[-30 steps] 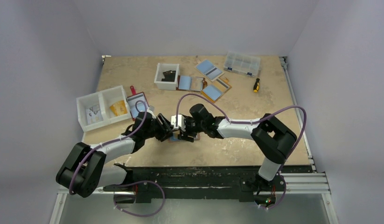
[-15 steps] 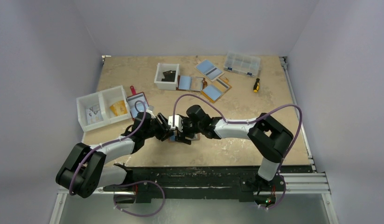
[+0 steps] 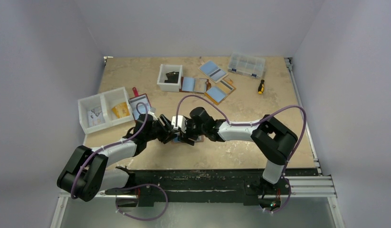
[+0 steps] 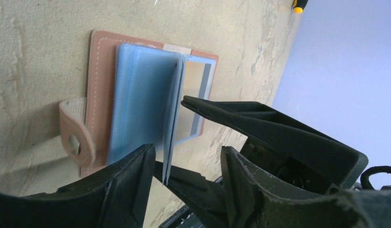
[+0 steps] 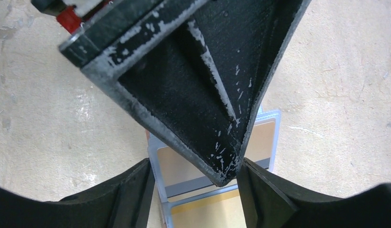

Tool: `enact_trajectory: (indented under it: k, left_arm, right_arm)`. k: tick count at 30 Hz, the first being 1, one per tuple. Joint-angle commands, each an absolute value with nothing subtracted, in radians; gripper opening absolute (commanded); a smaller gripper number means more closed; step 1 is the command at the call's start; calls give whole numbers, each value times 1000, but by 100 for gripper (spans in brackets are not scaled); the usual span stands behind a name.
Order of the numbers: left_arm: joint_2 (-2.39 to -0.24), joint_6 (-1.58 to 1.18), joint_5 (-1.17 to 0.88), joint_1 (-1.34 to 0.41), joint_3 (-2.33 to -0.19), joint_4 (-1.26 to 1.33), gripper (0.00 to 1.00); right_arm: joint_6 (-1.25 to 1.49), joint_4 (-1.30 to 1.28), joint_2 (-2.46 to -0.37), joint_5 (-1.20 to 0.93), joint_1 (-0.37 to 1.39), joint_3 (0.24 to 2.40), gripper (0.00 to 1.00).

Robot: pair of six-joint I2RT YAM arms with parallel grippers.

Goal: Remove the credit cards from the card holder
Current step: Remove the credit card from the card holder.

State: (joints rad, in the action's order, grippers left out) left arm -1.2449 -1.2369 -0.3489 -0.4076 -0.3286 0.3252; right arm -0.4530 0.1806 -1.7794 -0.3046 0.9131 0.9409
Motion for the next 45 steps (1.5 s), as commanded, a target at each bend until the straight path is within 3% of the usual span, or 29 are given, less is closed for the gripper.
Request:
enact_trajectory:
  k: [1,30,45]
  left_arm:
    - [-1231,-1220,-359,-391,-318,339,57]
    - [-1271,-1239,-395,-358,-288,427,54]
    - [-1273,-1242,-438,-356,-306,487,50]
  right_arm:
    - [-436,221,-1722,-290,894,936,68]
    - [-423,221,-1707,-339,844,916,68]
    - [-429,202,-1710,-419,842,923,74]
